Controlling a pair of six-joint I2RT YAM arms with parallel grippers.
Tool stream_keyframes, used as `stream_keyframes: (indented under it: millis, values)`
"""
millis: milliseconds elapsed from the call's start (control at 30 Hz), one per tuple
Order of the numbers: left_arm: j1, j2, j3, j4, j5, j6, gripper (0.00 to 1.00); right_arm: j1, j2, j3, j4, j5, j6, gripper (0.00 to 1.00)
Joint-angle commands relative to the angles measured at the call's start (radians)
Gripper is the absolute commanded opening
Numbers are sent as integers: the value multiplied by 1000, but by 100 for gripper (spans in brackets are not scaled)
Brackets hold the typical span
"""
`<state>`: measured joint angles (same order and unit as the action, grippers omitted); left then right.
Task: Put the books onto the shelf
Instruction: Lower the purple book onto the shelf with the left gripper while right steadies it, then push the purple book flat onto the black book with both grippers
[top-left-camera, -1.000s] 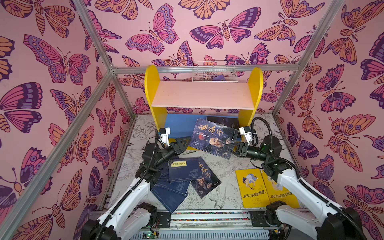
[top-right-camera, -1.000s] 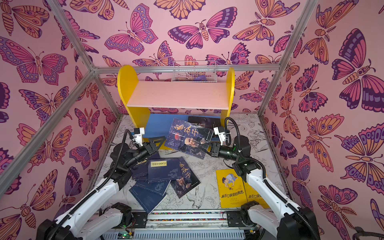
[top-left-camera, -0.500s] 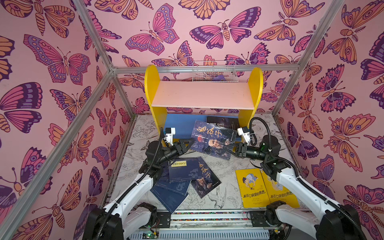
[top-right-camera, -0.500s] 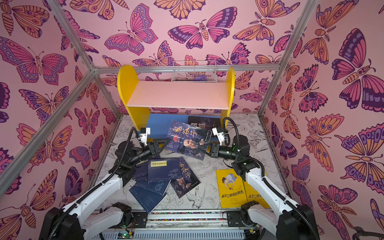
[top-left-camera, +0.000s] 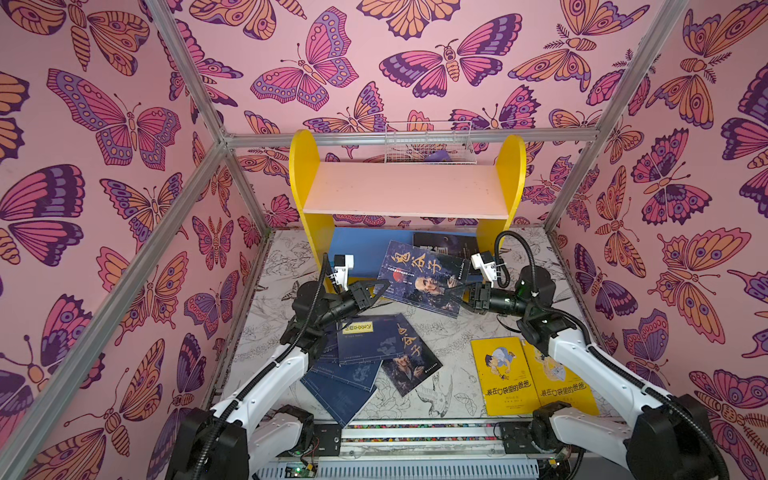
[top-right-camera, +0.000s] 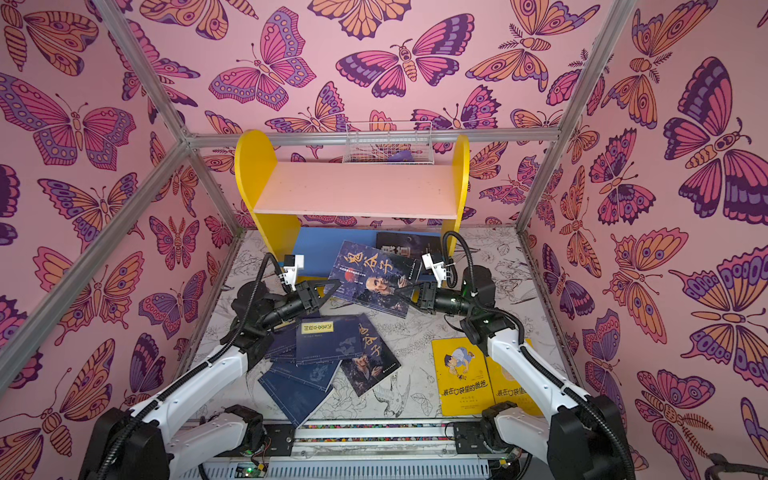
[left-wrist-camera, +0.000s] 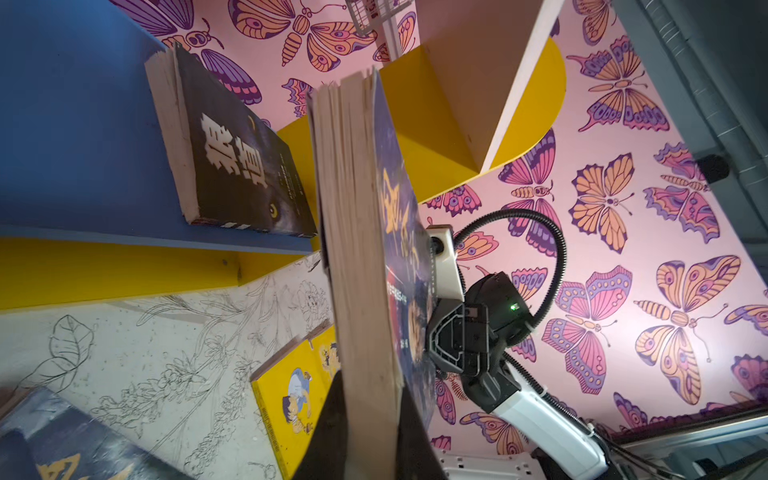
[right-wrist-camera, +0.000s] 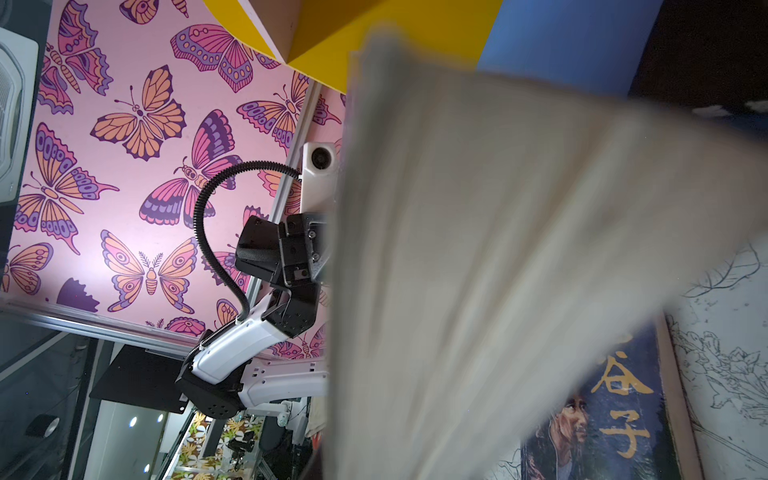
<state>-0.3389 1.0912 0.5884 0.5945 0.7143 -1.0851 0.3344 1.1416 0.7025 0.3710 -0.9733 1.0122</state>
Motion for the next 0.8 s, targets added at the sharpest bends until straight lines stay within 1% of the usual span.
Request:
stream_keyframes:
  millis: [0,33,100,167,200,233,267,333,367,433,567,667,767]
  values:
    - [-13,14,-15,63,-18,3,0,0,-15,63,-46,51,-95,3]
    - [-14,20,-18,82,-48,-9,0,-1,-22,76,-104,79,-128,10]
    - [-14,31,-23,116,-123,-36,0,-1,-51,101,-242,182,-199,39]
    - [-14,50,-13,169,-214,-58,0,-2,-96,113,-383,368,-248,61]
    - [-14,63,-6,181,-252,-70,0,-2,-123,115,-442,470,-270,65]
    - [-14,83,9,192,-289,-78,0,-2,-155,116,-507,593,-280,66]
    - [-14,107,30,198,-314,-84,0,-2,-191,110,-547,689,-290,66]
    - [-19,162,82,212,-336,-81,0,-2,-257,90,-584,816,-302,66]
    - [-25,209,112,217,-345,-76,0,-5,-285,81,-602,858,-308,66]
    - [-43,282,178,208,-357,-61,0,-16,-312,79,-634,879,-332,66]
    - [-90,429,290,238,-399,-60,0,-34,-308,97,-703,856,-366,65]
    - [-125,528,366,250,-422,-69,0,-35,-307,93,-706,838,-365,65]
    - [-172,611,418,254,-487,-72,0,-35,-301,89,-703,821,-363,64]
